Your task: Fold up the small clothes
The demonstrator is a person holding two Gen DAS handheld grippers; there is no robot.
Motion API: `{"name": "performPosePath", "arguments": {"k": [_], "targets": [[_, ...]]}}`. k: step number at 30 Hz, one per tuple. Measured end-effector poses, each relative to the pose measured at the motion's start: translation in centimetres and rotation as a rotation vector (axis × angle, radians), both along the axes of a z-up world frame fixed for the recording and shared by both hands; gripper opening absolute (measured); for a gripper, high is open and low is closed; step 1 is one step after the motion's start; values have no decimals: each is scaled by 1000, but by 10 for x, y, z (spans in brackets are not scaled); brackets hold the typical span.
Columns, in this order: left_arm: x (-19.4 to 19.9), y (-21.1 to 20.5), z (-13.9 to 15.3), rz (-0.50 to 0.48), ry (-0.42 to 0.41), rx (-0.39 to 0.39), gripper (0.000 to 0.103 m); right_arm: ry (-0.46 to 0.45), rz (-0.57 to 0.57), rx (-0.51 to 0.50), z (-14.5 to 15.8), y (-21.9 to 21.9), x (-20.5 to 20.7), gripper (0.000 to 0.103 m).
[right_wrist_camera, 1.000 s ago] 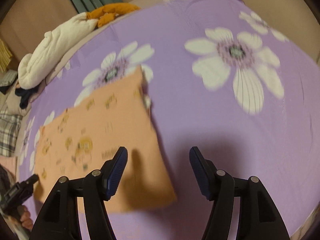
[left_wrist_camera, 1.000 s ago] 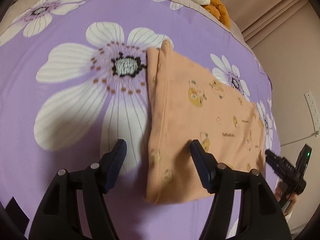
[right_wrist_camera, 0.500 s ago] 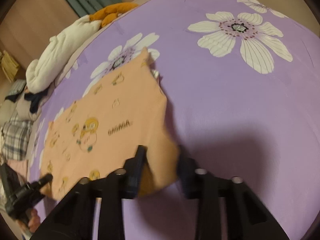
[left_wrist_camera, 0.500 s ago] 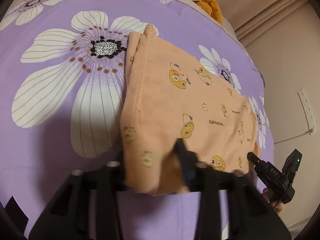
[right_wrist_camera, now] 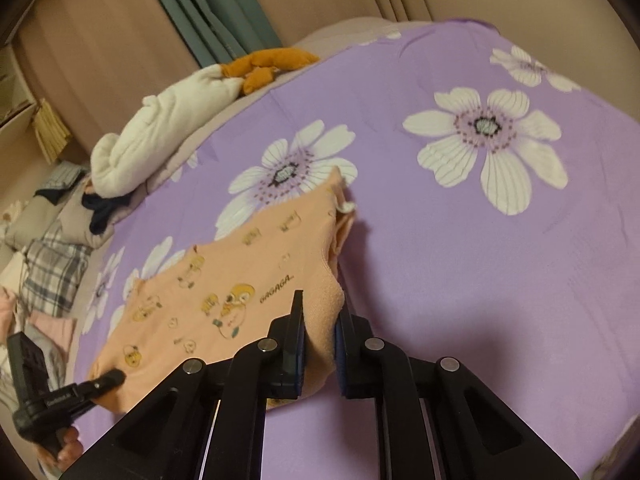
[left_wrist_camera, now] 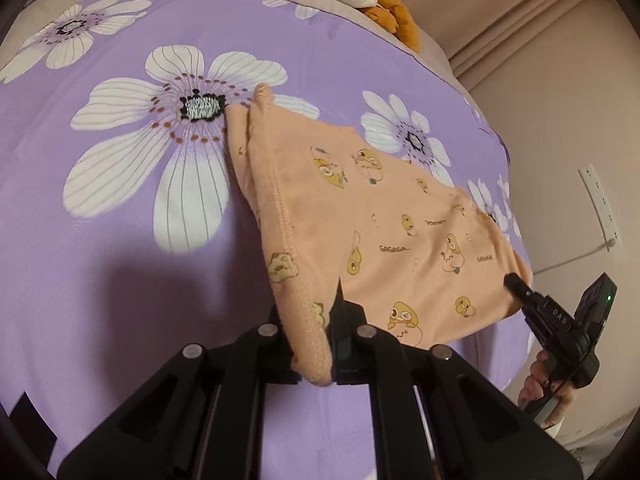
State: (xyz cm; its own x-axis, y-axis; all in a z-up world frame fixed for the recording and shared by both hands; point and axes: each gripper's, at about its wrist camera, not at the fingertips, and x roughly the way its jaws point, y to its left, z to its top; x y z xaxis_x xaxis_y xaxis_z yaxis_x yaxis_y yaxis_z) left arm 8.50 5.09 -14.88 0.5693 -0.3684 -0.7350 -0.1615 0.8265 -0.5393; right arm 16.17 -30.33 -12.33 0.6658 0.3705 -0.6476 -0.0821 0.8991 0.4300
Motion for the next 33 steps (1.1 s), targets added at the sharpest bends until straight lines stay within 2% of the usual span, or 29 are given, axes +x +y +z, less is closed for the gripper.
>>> {"name": "performPosePath", "arguments": {"k": [9,12,15,21,23,26,29,33], "targets": [[-50,-25,-3,-33,36,46,8,37,-9,6,-5,-17,-37,13],[-52,-26,-11,-30,56,70,9,76,-21,28,-17,-25,-43,13],[-48,-26,-25,-19,114,106,10,125,-32,47,-31,-28,-43,13],[-50,-29,-29,-3,131,154,16,168,-67,38,-44,-29,-41,13],[-50,-29,-28,-4,133,172,24,153,-66,18,-40,-25,-42,13],[-54,-23,-24,7,136,169,26,92,-35,-10,-25,-17,-43,13],[-59,-12,-16,32,125,162,31,21,16,-22,-3,-4,-42,13],[-66,3,0,81,93,204,41,-73,124,-50,25,25,-42,13]]}}
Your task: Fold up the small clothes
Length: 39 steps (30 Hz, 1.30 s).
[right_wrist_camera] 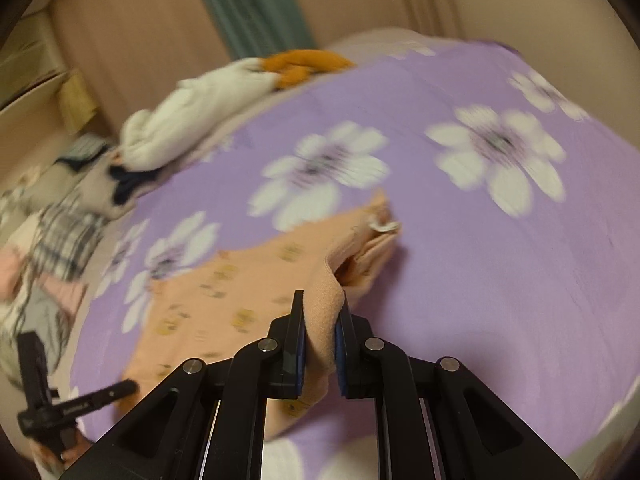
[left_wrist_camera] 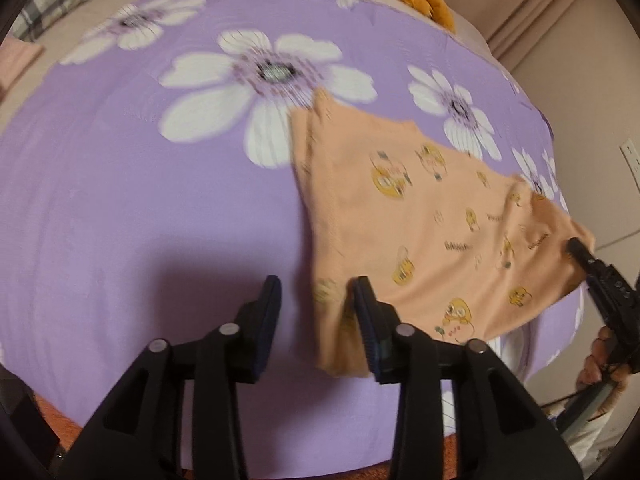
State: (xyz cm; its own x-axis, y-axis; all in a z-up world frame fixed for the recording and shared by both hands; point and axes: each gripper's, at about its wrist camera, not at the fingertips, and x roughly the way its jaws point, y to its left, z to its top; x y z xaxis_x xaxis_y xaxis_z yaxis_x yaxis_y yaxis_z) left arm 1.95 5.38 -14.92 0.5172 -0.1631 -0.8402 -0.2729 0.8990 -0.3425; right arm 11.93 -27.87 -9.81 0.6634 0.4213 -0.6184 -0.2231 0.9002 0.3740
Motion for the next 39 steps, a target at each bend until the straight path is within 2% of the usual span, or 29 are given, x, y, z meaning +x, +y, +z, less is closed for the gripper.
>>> {"name": "performPosePath", "arguments": {"k": [5,13,16,20,22,26,27,30,32,34,39], "targets": [[-9,20,17,55,-41,28,42,-51,184,-43,14,56,-3,13],[-18,35,24,93,-53,29,44,47,369,-79,-19,118,-8,13],[-18,35,23,93,-46,31,44,105,404,-105,-36,130,-9,13],[-18,33,26,80,-52,25,46,161,395,-133,-52,135,-7,13],[-16,31,30,69,-65,25,51,177,392,-126,-55,133,-5,13],[-9,25,43,38,-101,28,54,187,388,-110,-50,127,-7,15],[-6,23,47,26,-113,26,58,186,387,-107,-48,124,-8,16],[5,16,57,-19,-150,7,67,177,380,-100,-40,112,-13,33],[14,8,62,-60,-172,-11,72,157,362,-102,-34,104,-16,58],[29,0,61,-106,-171,-32,76,123,327,-96,-27,89,-20,61],[74,-27,38,-212,-95,-91,77,115,215,-57,-24,55,-13,66]]}}
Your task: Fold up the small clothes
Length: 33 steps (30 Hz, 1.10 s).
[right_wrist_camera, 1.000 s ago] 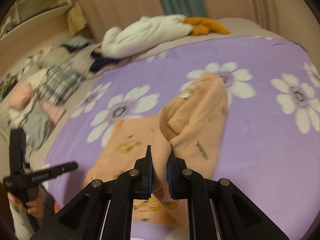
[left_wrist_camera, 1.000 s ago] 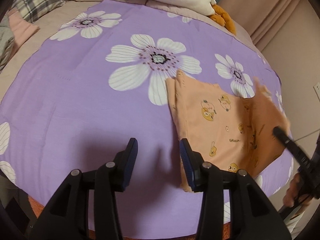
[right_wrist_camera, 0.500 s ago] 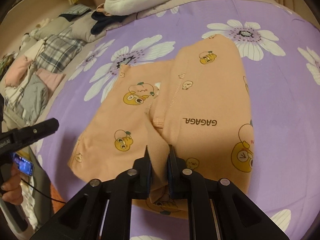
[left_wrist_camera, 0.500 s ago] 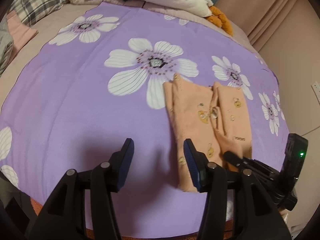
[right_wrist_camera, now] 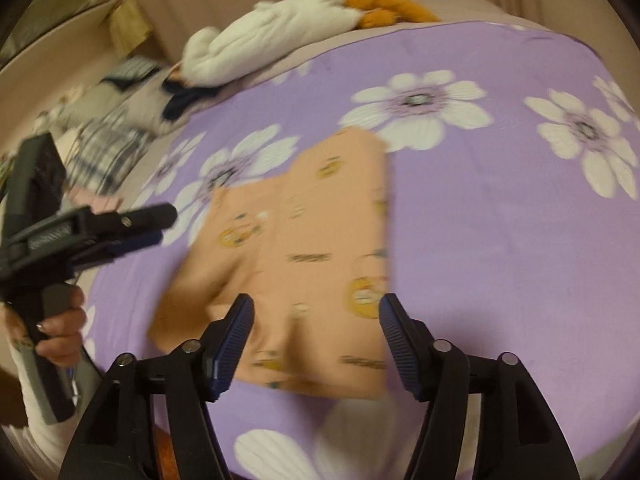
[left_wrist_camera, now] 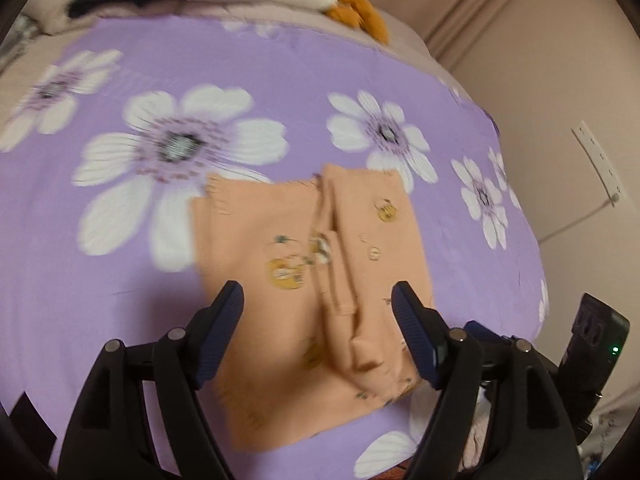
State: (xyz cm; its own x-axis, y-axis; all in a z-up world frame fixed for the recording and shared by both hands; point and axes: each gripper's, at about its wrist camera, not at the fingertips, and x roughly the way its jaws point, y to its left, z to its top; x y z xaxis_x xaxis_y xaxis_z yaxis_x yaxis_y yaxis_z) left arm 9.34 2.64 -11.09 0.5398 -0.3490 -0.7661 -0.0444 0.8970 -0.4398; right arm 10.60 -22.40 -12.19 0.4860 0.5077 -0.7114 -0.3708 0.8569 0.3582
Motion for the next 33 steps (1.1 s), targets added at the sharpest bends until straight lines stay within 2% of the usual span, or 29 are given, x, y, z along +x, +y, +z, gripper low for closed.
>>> {"name": "performPosePath", "arguments": {"k": [6,11,12,14,15,17,18,19,21,26,30,33], "targets": [[36,-24,-33,-53,98,-5,76,47,-133,-2,-12,-29,10,66],[52,-30,-52,-53,124,-44,74,74,-199,7,-20,-47,10,66],[55,-30,-54,-50,126,-50,71,79,-204,10,-22,-48,10,66],[60,-32,-56,-50,117,-60,59,87,-213,14,-24,-51,10,66],[62,-32,-58,-52,119,-67,47,90,-215,15,-25,-53,9,66],[62,-32,-59,-44,121,-76,36,95,-217,18,-27,-54,9,66],[62,-32,-59,-49,114,-93,18,97,-218,20,-28,-55,9,66],[62,-33,-58,-58,106,-111,13,100,-218,21,-29,-55,10,66],[59,-34,-54,-51,95,-98,11,102,-218,22,-29,-55,10,66],[46,-35,-19,-52,-5,-65,11,90,-210,24,-26,-54,10,66],[33,-23,9,-50,-55,0,11,73,-193,20,-21,-50,10,66],[23,-9,15,-24,-67,50,11,65,-176,19,-18,-45,11,66]]}}
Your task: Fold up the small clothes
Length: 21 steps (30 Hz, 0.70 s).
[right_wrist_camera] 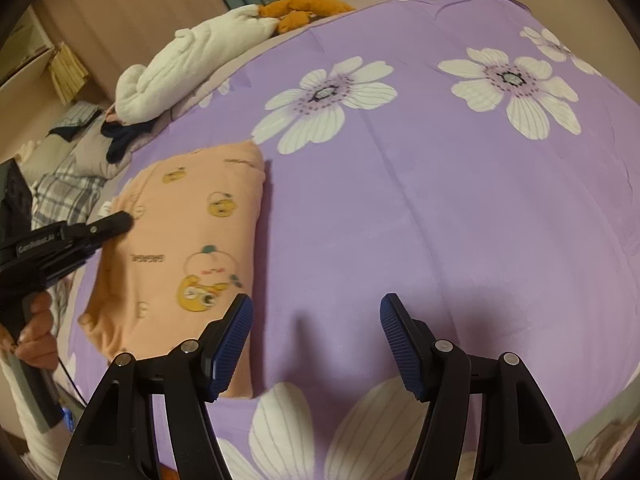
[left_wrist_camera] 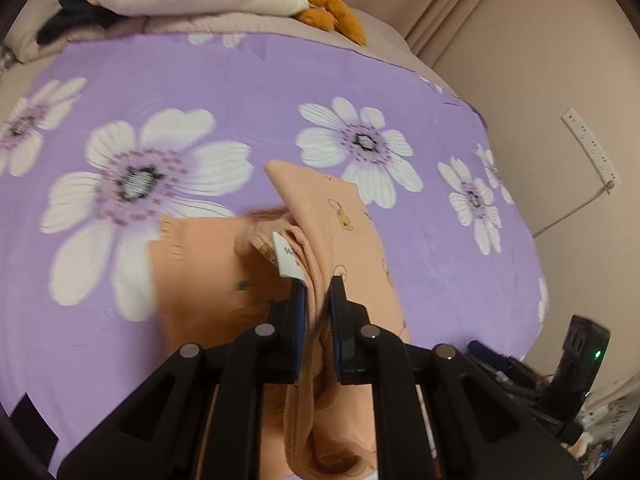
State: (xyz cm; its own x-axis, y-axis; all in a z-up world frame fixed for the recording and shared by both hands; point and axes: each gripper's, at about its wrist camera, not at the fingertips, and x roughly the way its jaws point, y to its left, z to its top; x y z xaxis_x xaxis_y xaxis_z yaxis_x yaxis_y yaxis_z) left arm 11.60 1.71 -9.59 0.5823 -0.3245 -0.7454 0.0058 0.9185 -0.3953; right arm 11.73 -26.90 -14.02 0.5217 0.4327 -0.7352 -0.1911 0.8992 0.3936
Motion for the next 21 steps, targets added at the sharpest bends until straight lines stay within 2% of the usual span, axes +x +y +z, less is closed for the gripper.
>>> {"name": "performPosePath", "arguments": {"k": [4,6,13,16,18,19,20,21], "targets": [[-13,20,-4,65,0,61,11,0,27,-10,1,9,3,66],[-18,30,-9,85,11,66,11,0,41,-19,1,16,5,66],[-23,52,-49,137,111,109,12,12,80,-29,0,33,9,66],[-24,59,-58,159,127,82,17,11,97,-29,2,38,10,66],[-27,63,-54,162,120,58,18,12,109,-32,3,42,11,70],[-30,64,-49,156,110,38,18,9,115,-35,5,44,13,76],[-33,65,-45,156,100,31,21,4,121,-35,6,46,14,80],[-36,67,-41,156,86,27,29,-2,126,-34,8,47,15,80]]}}
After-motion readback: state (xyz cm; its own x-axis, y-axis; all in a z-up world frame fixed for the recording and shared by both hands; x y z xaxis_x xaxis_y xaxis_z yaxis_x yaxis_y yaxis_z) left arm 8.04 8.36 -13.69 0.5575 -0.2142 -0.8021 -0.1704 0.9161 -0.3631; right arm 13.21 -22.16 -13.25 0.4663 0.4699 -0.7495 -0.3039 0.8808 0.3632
